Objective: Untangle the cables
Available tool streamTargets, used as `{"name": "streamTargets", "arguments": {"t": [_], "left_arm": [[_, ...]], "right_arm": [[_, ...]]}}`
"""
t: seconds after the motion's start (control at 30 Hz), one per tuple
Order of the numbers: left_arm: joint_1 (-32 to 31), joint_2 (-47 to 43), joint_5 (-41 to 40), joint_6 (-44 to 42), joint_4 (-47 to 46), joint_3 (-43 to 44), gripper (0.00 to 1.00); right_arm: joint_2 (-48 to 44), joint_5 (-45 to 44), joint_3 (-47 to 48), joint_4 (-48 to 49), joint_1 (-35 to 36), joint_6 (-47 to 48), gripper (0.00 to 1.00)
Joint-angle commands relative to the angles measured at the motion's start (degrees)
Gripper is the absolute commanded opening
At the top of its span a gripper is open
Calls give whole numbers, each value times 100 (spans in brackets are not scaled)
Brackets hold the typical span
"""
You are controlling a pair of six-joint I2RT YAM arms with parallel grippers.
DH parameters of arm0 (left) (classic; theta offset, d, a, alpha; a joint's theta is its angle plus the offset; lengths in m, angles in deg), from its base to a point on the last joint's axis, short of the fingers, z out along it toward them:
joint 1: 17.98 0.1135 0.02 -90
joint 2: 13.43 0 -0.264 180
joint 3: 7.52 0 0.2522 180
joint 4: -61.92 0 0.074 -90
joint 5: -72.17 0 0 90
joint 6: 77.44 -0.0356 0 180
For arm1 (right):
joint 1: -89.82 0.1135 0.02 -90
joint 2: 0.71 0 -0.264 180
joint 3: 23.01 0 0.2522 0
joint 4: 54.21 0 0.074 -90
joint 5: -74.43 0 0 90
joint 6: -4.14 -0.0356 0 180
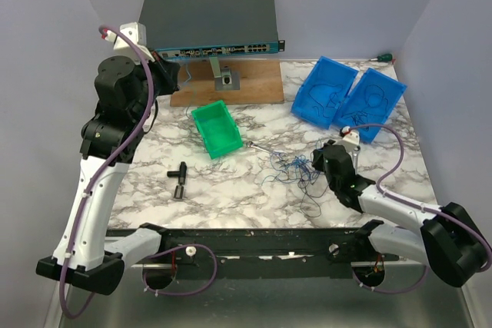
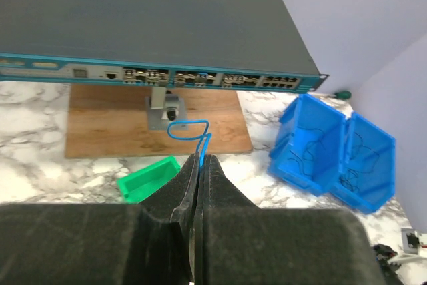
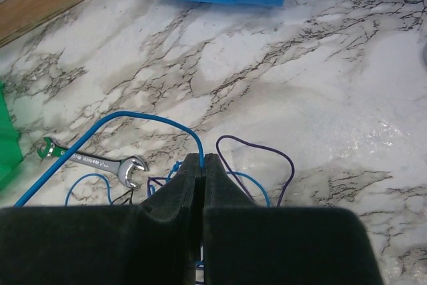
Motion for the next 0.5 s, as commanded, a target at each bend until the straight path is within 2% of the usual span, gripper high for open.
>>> {"name": "streamTargets", "arguments": {"t": [0.0,0.47], "left_arm": [[33,154,611,229,-441,-151,0],[32,237,375,150,-671,-339,0]], "right_arm": [[-173,-122,-135,243,5,31,1],[-235,109,-215,419,1,160,1]]}}
